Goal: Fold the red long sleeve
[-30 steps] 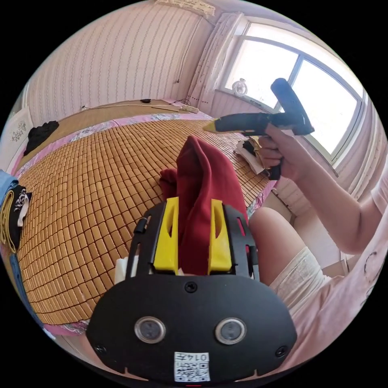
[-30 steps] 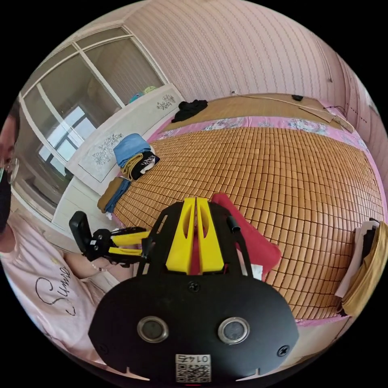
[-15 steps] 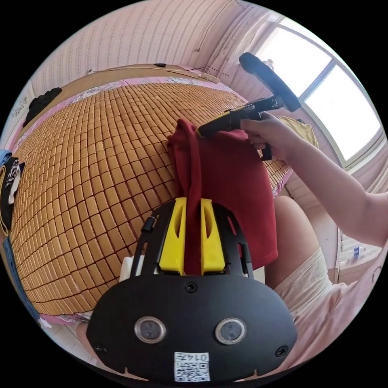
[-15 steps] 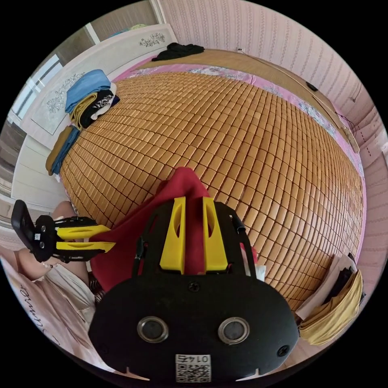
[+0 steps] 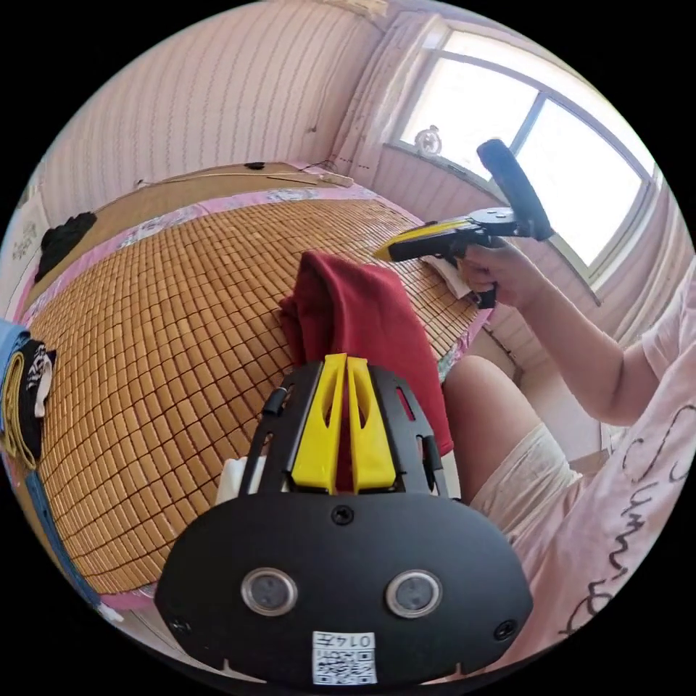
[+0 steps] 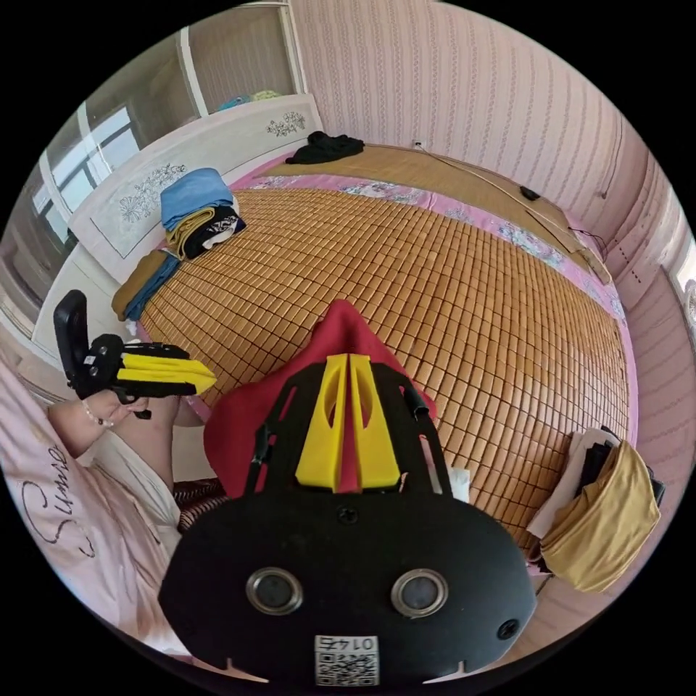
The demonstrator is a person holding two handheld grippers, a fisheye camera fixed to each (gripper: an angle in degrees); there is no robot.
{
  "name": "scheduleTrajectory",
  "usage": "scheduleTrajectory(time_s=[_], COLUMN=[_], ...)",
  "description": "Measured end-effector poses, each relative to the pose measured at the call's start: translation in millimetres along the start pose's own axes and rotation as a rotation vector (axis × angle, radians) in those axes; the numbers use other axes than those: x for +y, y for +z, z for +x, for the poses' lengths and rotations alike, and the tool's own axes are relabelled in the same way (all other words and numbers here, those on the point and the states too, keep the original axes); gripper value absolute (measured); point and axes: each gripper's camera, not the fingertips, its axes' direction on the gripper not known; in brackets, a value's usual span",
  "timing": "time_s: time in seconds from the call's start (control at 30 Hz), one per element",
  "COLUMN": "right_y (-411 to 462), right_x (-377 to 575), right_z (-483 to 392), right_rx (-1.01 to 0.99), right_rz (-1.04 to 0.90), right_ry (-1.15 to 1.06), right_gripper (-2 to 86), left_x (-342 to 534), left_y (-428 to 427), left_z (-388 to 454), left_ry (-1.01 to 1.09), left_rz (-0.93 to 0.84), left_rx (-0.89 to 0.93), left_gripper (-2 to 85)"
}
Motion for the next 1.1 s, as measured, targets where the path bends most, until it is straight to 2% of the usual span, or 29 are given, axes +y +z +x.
scheduleTrajectory(time_s=[0.07, 0.2, 0.37, 0.47, 0.67, 0.73, 0.83, 0.97, 1.07, 1.1], right_y=[25.2, 91.0, 138.0, 136.3, 57.8, 69.0, 129.4, 130.4, 101.0, 69.6], right_x=[-9.6, -50.9, -73.0, -76.5, -67.6, -73.6, -78.2, -77.4, -62.5, -55.1], right_z=[-1.0, -5.9, -16.8, -6.4, -3.7, -6.2, -2.2, 15.7, 31.3, 39.3], right_rx=[-0.035, -0.061, -0.062, -0.099, -0.130, -0.092, 0.024, -0.007, -0.044, -0.075], right_rz=[-0.076, -0.213, -0.340, -0.343, -0.173, -0.209, -0.405, -0.401, -0.334, -0.237], right_ry=[-0.032, -0.065, -0.115, -0.078, -0.122, -0.146, -0.204, -0.152, -0.126, -0.120], right_gripper=[-0.6, -0.9, -1.0, -1.0, -1.0, -1.0, -1.0, -0.9, -0.5, 0.0], left_x=[-2.9, -2.3, 6.9, 12.5, 6.1, 4.8, 2.9, 4.4, 2.1, 0.0], left_y=[18.4, 55.3, 68.4, 75.7, 75.2, 76.8, 78.0, 80.0, 75.4, 71.0], left_z=[13.5, 14.7, -4.0, -18.4, -22.3, -18.3, -20.3, -30.5, -38.0, -39.5], left_ry=[0.034, 0.000, -0.045, -0.121, -0.164, -0.143, -0.161, -0.186, -0.212, -0.215], left_rz=[-0.023, -0.162, -0.201, -0.167, -0.144, -0.135, -0.128, -0.114, -0.061, -0.046], left_rx=[0.022, -0.076, -0.138, -0.095, -0.038, -0.058, -0.064, -0.040, -0.018, -0.024], left_gripper=[-1.0, -1.0, -1.0, -1.0, -1.0, -1.0, -1.0, -0.8, -0.1, 1.2])
